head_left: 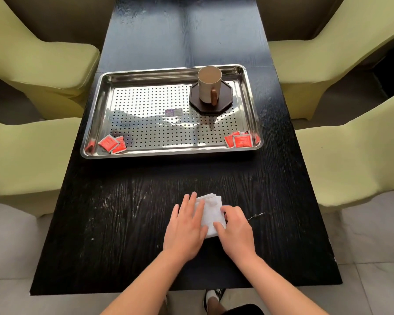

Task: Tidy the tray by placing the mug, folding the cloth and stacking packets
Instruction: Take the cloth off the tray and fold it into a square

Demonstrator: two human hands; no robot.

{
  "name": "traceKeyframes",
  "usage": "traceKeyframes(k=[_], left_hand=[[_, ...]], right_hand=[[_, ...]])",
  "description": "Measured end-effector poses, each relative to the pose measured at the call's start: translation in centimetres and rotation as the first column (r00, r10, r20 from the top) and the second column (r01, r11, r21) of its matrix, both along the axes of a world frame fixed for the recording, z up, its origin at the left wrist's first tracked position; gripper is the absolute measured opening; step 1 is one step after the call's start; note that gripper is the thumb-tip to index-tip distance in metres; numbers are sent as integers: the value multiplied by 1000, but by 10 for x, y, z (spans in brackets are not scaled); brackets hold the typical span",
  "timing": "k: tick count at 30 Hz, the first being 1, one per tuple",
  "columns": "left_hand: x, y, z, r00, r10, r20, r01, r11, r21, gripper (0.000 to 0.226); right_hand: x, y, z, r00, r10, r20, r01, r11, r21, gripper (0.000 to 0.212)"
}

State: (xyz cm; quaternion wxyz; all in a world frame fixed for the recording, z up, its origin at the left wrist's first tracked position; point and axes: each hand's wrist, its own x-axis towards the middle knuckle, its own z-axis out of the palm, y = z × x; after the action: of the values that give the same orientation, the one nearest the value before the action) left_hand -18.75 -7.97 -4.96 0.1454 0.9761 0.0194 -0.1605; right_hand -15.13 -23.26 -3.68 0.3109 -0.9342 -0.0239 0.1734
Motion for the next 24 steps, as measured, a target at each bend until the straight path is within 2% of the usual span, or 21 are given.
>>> traceKeyframes(k=[3,9,15,22,24], left_hand=[[-1,10,-12,994,-85,-67,89,994,60,73],[2,14,-18,987,-99,-129,109,992,70,76],[-7,17,-18,997,-71,7,70,993,90,78],[-16,10,-20,995,0,-99,7,998,67,72],[-14,3,-13,991,71,-116,-68,997,24,75]], right_hand=[[-9,-3,-2,1000,-1,-9,1,999,-54,28],[-10,-2,-2,1000,16,-24,-18,994,-110,25],[-7,2,-2,999,-39,-9,38,995,-88,22],[4,2,-5,998,-6,-68,-6,984,-177,14],[6,2,-4,997,-3,-78,-12,983,-183,13]])
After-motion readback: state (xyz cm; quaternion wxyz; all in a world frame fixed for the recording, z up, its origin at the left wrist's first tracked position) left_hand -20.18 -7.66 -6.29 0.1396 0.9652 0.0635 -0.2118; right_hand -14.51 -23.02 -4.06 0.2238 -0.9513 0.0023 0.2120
